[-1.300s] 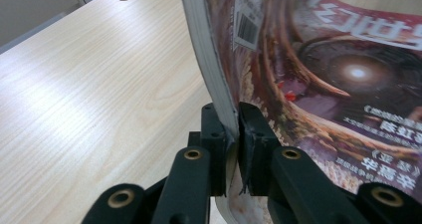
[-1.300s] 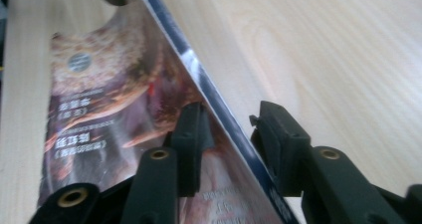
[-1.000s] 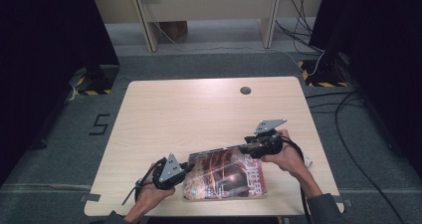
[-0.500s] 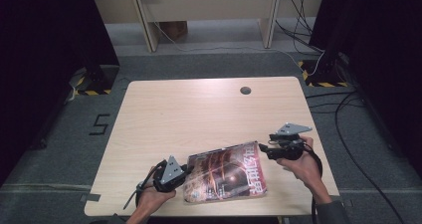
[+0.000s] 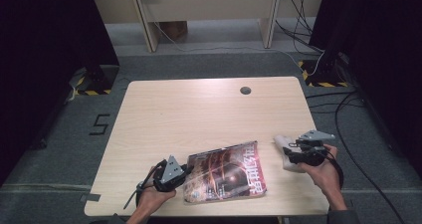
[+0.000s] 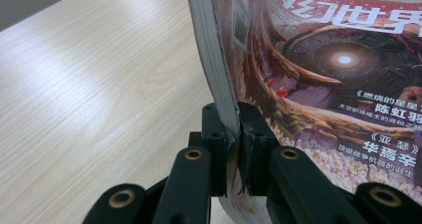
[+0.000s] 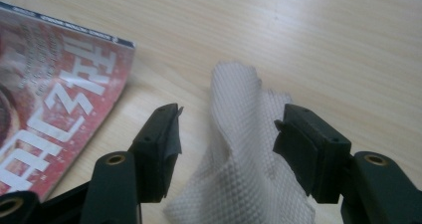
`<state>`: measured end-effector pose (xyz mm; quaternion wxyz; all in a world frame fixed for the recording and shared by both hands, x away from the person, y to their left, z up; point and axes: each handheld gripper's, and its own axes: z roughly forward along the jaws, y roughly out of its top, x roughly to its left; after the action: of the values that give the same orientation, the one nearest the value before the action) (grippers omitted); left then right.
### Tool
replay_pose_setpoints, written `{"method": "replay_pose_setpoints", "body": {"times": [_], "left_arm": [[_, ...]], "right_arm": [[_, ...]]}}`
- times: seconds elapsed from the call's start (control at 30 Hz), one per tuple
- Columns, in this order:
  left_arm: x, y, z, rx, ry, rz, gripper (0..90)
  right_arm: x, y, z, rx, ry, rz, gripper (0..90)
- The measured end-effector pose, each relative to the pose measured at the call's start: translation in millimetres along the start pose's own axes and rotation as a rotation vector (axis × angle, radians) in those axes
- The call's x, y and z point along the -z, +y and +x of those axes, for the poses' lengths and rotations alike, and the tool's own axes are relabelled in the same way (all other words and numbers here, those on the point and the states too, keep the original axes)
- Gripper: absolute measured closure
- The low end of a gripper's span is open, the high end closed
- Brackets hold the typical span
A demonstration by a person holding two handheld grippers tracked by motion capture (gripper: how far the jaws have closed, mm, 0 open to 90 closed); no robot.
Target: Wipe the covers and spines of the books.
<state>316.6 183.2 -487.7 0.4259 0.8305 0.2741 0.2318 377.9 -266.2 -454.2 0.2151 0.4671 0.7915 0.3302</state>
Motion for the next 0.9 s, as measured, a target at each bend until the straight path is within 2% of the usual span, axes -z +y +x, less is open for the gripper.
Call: {"method": "replay_pose_setpoints", "body": {"times": [0.13,0.23,0.5,0.73,0.9], "left_arm": [[-0.1,-0.1,-0.3,-0.002,0.001,0.0,82.9],[-0.5,-0.4,0.4,0.003,-0.001,0.002,82.7],[-0.7,-0.7,-0.4,-0.003,0.004,0.001,82.6],[-0.8,-0.9,-0.6,-0.001,0.005,0.002,82.6],[-1.1,-1.2,-1.0,-0.004,0.007,0.006,82.5]], "right_arm": [[-5.0,-5.3,-2.9,0.006,-0.03,0.034,42.4],[-8.8,-8.5,-4.6,-0.014,-0.025,0.05,43.3],[-21.1,-16.0,-6.7,-0.014,-0.031,0.105,48.8],[-31.6,-23.3,-10.0,-0.016,0.0,0.149,57.1],[-32.5,-25.4,-12.7,-0.017,0.034,0.138,68.9]]}}
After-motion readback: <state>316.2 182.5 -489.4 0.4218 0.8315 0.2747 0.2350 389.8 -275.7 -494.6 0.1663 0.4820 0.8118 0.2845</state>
